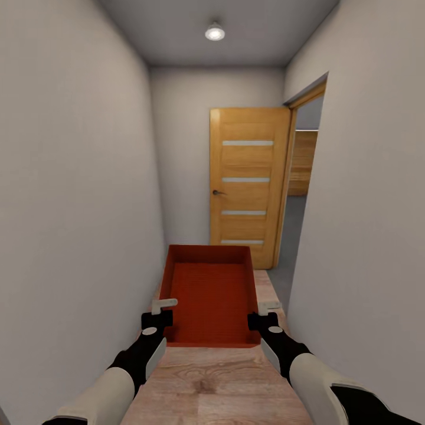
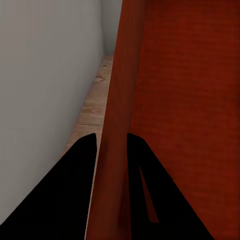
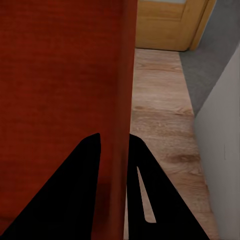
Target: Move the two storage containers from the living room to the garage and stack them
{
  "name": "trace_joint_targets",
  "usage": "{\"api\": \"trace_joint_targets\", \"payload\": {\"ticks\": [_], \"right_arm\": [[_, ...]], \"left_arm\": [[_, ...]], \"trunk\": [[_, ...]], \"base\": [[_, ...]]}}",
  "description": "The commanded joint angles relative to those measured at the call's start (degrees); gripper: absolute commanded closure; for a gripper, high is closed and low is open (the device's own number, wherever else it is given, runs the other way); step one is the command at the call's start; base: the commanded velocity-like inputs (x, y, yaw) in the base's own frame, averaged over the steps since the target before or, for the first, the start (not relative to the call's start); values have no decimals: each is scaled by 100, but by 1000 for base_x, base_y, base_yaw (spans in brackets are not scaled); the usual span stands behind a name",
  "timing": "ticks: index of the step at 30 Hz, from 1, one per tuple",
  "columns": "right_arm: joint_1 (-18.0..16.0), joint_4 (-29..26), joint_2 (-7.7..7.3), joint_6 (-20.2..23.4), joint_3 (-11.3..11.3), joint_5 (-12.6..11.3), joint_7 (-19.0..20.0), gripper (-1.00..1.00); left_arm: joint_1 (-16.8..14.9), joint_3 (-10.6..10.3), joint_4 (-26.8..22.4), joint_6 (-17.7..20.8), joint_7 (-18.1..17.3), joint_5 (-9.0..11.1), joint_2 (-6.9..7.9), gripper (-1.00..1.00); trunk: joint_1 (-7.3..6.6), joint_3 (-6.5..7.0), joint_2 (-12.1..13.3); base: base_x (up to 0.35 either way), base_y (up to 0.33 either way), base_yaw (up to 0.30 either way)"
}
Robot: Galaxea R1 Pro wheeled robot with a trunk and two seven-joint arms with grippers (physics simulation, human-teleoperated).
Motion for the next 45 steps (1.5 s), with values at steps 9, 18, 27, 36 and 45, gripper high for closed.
{"api": "trace_joint_targets", "payload": {"ticks": [9,18,27,36,45], "right_arm": [[-12,-17,5,-20,-214,61,23,100],[-12,-17,5,-22,-214,60,15,100],[-12,-17,5,-22,-214,63,14,100],[-12,-17,5,-22,-214,65,14,100],[-12,-17,5,-13,-214,65,17,100]], "left_arm": [[0,-21,20,-15,109,16,381,100],[-1,-18,20,-15,111,16,381,100],[-2,-21,18,-15,111,16,381,100],[-3,-21,20,-15,109,16,381,100],[-2,-21,20,-15,109,16,381,100]], "trunk": [[5,-11,-9],[5,-11,-9],[5,-11,-9],[5,-11,-9],[5,-11,-9]], "base": [[325,0,0],[325,0,0],[326,0,0],[326,0,0],[326,0,0]]}}
